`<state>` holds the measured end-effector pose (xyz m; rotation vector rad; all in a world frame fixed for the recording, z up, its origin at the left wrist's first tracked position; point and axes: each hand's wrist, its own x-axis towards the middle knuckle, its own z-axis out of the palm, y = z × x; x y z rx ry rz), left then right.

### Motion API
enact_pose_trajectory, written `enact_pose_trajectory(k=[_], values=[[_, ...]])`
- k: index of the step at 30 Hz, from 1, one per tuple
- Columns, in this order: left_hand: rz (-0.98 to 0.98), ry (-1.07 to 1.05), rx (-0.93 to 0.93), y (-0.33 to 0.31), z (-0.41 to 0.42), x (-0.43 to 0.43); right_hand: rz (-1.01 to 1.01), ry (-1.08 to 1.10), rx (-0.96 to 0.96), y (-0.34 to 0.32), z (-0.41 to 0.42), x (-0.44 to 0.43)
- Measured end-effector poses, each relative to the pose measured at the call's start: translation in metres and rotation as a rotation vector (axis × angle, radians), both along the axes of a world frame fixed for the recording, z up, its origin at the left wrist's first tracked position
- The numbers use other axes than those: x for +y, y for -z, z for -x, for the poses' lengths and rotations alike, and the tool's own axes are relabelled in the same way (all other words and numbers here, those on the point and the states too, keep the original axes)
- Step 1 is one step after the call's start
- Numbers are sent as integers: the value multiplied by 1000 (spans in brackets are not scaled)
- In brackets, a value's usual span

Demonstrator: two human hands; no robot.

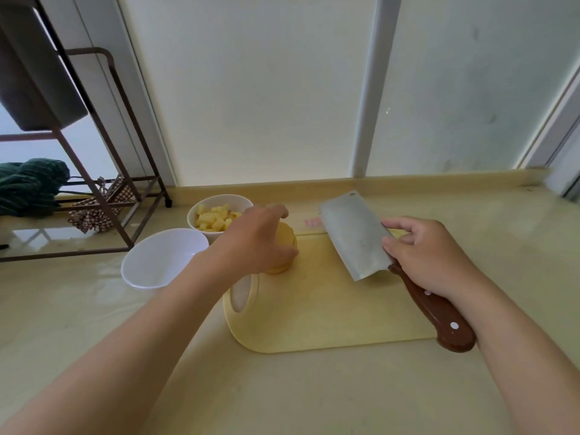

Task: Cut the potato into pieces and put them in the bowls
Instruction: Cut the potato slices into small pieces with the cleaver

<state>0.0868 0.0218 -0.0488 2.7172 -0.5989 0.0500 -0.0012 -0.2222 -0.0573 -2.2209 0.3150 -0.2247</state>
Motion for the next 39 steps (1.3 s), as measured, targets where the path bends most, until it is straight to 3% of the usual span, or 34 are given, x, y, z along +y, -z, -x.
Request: enact_pose_trajectory(k=[9, 12, 15, 22, 25, 30, 39], values=[[-144, -1, -171, -5, 11, -5, 23, 29, 7, 1, -1, -9], [-47, 27, -213, -10, 21, -14, 50, 41, -9, -1, 3, -16], [158, 63, -102, -13, 36, -31, 168, 6, -12, -4, 9, -25], [311, -8, 224, -1, 43, -46, 278, -73, 55, -3, 10, -39], [232, -39, 208, 1, 47, -64, 296, -84, 80, -5, 12, -41], [-111, -69, -40, 6, 59, -101, 340, -101, 106, -8, 14, -44], [-270, -66, -139, 11, 76, -123, 374, -102, 61, -10, 18, -45]])
